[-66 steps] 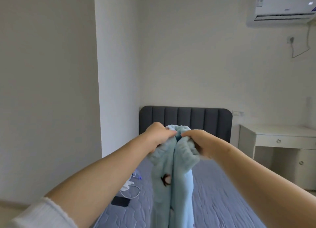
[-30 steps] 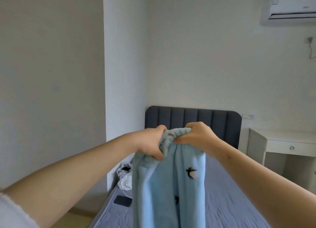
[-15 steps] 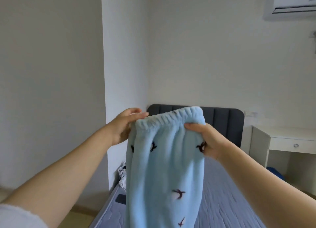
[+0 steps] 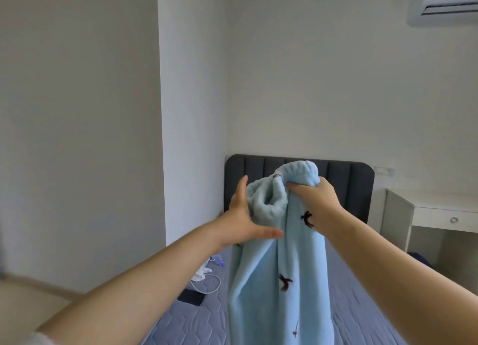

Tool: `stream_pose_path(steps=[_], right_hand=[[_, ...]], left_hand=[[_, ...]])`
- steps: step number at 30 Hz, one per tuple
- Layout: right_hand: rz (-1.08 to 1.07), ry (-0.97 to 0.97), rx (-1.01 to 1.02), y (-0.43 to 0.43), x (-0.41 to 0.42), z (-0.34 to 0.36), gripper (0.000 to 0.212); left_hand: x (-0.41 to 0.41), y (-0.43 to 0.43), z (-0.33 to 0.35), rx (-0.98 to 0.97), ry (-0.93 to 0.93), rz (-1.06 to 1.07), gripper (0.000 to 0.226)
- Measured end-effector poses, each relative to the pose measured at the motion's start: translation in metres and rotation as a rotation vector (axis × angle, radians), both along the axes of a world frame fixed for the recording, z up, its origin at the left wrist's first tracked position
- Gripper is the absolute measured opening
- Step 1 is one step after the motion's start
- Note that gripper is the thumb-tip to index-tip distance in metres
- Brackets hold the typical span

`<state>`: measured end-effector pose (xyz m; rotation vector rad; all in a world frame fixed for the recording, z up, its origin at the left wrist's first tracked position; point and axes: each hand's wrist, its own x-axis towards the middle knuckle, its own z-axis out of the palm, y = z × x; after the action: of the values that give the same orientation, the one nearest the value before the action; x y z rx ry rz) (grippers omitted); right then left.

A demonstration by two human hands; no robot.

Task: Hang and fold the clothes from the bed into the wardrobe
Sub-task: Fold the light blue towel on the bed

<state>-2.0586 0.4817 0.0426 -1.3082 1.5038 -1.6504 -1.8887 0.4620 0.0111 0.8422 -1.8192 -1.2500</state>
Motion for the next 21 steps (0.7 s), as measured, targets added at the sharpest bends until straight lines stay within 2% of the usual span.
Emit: stream_pose_path(steps=[2, 3, 5, 7, 8, 11, 14, 16, 17, 18, 20, 21], right_hand=[[0.043, -0.023, 0.005, 0.003, -0.005, -0.003, 0.016], [0.096, -0.054, 0.023, 0.004, -0.011, -0.003, 0.022], [0.289, -0.131, 0.112, 0.010, -0.024, 0.000, 0.039], [0.502, -0.190, 0.243, 0.015, -0.032, 0.004, 0.044], [0.570, -0.190, 0.306, 0.017, -0.034, 0.005, 0.042], [0.702, -0.116, 0.385, 0.022, -0.041, 0.001, 0.045], [0.845, -0.224, 0.324, 0.026, -0.054, -0.006, 0.064], [0.879, -0.250, 0.359, 0.021, -0.059, -0.011, 0.065], [0.857, -0.202, 0.419, 0.016, -0.059, -0.014, 0.063], [0.787, -0.103, 0.493, 0.008, -0.056, -0.019, 0.058], [0.475, 0.219, 0.565, -0.011, -0.045, -0.034, 0.043], [0.293, 0.379, 0.544, -0.023, -0.041, -0.043, 0.035]], left_hand=[[0.001, -0.009, -0.003, 0.247, 0.252, 0.081, 0.098], [0.005, -0.015, 0.004, 0.306, 0.293, 0.137, 0.084], [0.019, -0.021, 0.019, 0.313, 0.308, 0.132, 0.054], [0.029, -0.021, 0.017, 0.312, 0.340, 0.061, 0.027], [0.028, -0.019, 0.014, 0.324, 0.281, 0.045, 0.022], [0.034, -0.018, 0.005, 0.380, -0.034, 0.002, 0.041], [0.050, -0.025, 0.009, 0.366, 0.037, -0.175, 0.033], [0.053, -0.029, 0.010, 0.425, 0.086, -0.211, 0.029], [0.051, -0.034, 0.007, 0.412, -0.002, -0.138, 0.027], [0.047, -0.042, 0.002, 0.337, -0.175, -0.030, 0.024], [0.041, -0.059, -0.008, 0.163, -0.558, 0.216, 0.020], [0.036, -0.066, -0.012, 0.120, -0.653, 0.297, 0.022]])
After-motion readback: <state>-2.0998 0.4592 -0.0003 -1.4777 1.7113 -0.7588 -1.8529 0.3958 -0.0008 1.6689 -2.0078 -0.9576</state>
